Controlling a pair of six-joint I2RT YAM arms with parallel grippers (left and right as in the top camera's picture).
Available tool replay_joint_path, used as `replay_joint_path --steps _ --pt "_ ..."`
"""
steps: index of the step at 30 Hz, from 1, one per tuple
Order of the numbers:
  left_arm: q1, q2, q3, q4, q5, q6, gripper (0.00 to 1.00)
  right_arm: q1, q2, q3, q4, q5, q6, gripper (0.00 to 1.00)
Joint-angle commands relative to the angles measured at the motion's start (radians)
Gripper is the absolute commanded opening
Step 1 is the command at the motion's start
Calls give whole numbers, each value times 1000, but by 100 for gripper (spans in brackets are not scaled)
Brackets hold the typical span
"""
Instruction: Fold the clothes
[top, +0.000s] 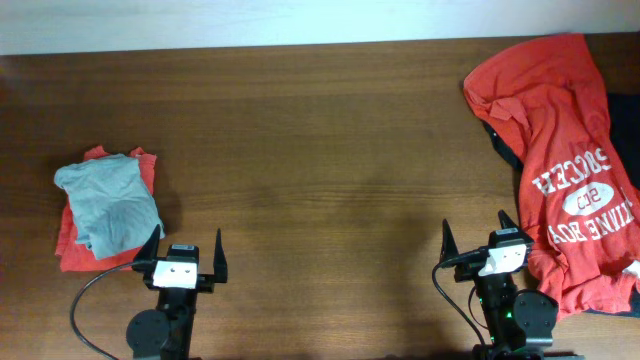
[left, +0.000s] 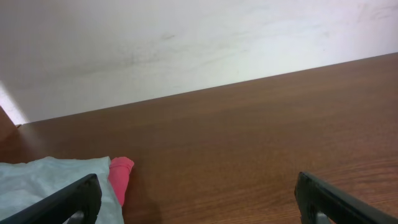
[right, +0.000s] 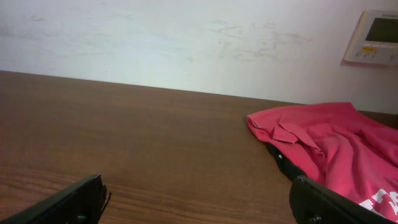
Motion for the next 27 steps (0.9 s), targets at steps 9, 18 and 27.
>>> replay_joint_path --steps 9,18,27 --pt "6 -6 -4 -5 -6 -13 99 6 -8 -6 -4 9 5 99" --pt "6 -6 -4 -3 -3 -28 99 6 -5 -2 -11 11 62 99" --pt "6 23 85 -54 -7 -46 99 4 86 152 -143 105 61 99"
